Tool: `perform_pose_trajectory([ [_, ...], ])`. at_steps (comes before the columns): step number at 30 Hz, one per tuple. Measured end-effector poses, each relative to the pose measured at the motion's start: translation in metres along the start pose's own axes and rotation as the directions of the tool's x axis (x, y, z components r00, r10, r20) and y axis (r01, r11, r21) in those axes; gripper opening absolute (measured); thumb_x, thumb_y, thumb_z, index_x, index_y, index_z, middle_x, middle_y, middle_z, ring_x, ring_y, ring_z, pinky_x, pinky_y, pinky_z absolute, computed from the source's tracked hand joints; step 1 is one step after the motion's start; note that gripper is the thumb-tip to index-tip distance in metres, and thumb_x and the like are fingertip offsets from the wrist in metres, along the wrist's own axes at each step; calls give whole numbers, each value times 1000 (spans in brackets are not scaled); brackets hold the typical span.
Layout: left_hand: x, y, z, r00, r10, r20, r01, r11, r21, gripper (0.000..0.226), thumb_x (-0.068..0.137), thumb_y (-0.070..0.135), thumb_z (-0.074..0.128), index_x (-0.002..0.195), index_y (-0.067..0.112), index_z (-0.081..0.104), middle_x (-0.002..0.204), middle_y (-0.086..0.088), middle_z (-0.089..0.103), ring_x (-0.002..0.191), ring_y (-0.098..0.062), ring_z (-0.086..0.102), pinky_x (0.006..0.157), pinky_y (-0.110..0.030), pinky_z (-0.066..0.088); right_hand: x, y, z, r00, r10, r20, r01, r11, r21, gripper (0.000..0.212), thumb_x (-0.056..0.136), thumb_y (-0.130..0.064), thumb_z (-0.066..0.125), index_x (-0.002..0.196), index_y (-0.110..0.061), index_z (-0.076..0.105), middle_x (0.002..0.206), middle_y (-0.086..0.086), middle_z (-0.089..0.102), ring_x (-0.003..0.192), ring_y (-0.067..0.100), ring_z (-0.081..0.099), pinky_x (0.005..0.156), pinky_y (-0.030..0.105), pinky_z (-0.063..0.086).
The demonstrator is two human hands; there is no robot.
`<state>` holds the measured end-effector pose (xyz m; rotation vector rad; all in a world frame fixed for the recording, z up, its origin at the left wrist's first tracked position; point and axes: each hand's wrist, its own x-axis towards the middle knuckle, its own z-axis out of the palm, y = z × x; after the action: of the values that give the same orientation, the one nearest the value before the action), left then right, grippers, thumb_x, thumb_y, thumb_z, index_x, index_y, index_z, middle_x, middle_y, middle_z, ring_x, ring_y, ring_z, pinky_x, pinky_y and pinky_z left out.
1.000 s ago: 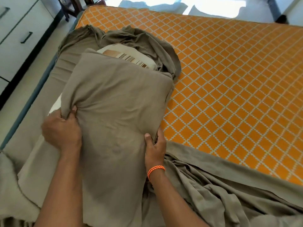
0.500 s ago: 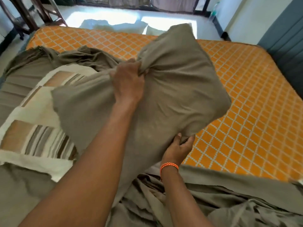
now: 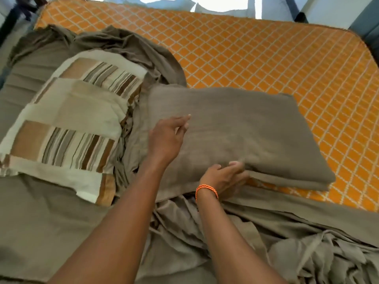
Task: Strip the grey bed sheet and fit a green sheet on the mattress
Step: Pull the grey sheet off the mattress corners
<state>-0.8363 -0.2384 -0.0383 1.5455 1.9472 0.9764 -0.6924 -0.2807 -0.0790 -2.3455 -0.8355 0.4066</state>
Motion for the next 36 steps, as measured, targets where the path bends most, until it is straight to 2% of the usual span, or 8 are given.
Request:
perform_pose_trajectory([
  [6, -18, -70, -78, 905, -260, -337, 258, 965, -50, 27, 95, 34, 57, 107, 33, 82, 106, 11, 79, 103, -13, 71, 91, -41, 58, -93, -47, 44, 877, -326, 353, 276, 943, 183, 31, 83, -7, 56, 105, -25, 68, 96, 3, 70, 89, 28, 65, 71, 37, 50],
  [9, -18, -119, -118, 518, -689, -507, 551, 722, -418, 23, 89, 21, 59, 96, 30, 79, 110, 6, 74, 105, -22, 67, 95, -48, 57, -131, -77, 81, 582, -462, 669, 295, 887, 355, 28, 90, -9, 64, 113, -21, 75, 93, 1, 74, 84, 15, 67, 81, 29, 54],
  [12, -22, -165, -148, 69, -904, -422, 710, 341, -616, 47, 89, 23, 75, 131, 11, 57, 148, -10, 45, 130, -34, 47, 107, -48, 46, -151, -108, 123, 427, -469, 773, 277, 882, 382, 31, 92, -9, 67, 123, -13, 71, 100, 1, 70, 95, 16, 68, 93, 33, 56],
  [15, -24, -190, -165, -55, -952, -302, 701, 179, -691, 100, 79, 46, 87, 151, 10, 28, 160, -15, 29, 145, -37, 34, 117, -48, 33, -166, -135, 164, 413, -327, 850, 144, 945, 294, 54, 93, -16, 71, 144, -9, 54, 126, 6, 65, 119, 23, 64, 103, 31, 48],
  [18, -24, -199, -177, -89, -977, -192, 502, 122, -856, 98, 70, 47, 94, 144, 14, 38, 145, -11, 52, 129, -30, 55, 111, -47, 48, -181, -150, 193, 464, -215, 859, -9, 969, 247, 68, 87, -37, 79, 144, -12, 51, 139, 8, 61, 125, 27, 60, 108, 36, 47],
  [23, -26, -213, -216, 62, -985, -161, 296, 172, -940, 47, 73, 47, 93, 99, 24, 61, 97, 5, 69, 88, -15, 72, 77, -32, 64, -193, -194, 203, 580, -178, 795, -20, 972, 233, 86, 79, -65, 77, 140, -7, 57, 137, 10, 60, 125, 29, 57, 105, 33, 45],
  [28, -27, -212, -238, 104, -973, -205, 188, 222, -957, 35, 84, 27, 88, 102, 22, 58, 103, 1, 72, 88, -16, 77, 74, -38, 67, -220, -240, 205, 654, -361, 665, 207, 931, 302, 36, 93, -37, 71, 113, -6, 73, 116, 11, 69, 108, 29, 65, 81, 28, 45],
  [36, -8, -171, -227, 166, -912, -374, 21, 382, -924, 40, 95, 32, 77, 131, 25, 62, 111, 2, 75, 86, -13, 78, 70, -32, 65, -226, -265, 155, 630, -765, 135, 701, 635, 326, 47, 105, -40, 53, 85, -3, 75, 120, 13, 59, 103, 32, 61, 80, 43, 54],
])
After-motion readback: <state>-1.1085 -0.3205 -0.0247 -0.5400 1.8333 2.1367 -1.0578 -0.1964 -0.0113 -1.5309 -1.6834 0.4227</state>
